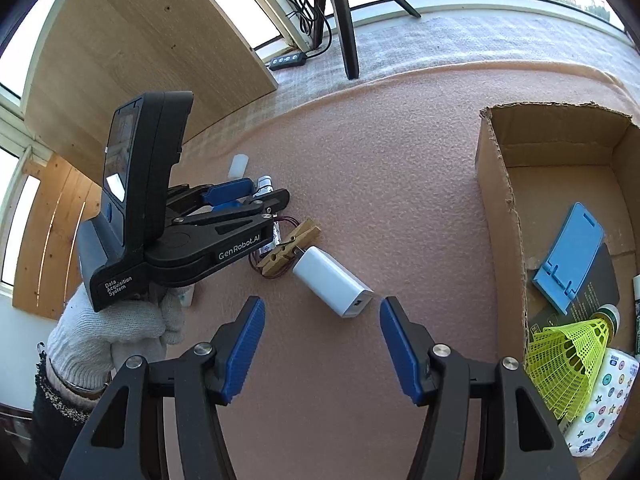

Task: Organize objects
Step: 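Move both tools back from the box toward the lighter and clothespin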

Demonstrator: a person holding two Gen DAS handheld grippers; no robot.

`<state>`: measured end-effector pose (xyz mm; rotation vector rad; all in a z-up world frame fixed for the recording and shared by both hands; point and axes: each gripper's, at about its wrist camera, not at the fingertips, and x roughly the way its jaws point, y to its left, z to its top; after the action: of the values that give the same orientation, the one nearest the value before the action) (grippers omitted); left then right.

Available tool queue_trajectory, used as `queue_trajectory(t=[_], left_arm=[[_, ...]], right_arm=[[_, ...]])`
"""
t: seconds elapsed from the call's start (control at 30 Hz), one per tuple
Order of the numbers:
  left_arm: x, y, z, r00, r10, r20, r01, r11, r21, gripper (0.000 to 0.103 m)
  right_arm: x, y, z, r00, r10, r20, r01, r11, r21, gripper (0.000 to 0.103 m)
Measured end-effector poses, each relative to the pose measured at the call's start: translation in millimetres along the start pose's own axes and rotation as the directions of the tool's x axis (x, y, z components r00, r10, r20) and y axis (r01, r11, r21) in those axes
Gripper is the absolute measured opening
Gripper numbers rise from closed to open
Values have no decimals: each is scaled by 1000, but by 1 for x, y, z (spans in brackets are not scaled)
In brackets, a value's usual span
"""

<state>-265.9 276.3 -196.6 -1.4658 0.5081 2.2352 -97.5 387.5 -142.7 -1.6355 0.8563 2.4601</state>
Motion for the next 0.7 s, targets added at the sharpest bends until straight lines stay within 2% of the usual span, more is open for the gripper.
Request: queue_trajectory(t=[0.23, 0.7], left_arm=[[-20, -9, -44, 999, -28, 19, 27, 998, 51, 42], [-59, -21, -126, 994, -95, 52, 95, 996, 6, 40]], right_arm=[[-5, 2, -5, 1000, 10, 7, -10, 1000, -3, 56], [-6, 15, -25, 1000, 27, -8, -27, 999, -33, 56]])
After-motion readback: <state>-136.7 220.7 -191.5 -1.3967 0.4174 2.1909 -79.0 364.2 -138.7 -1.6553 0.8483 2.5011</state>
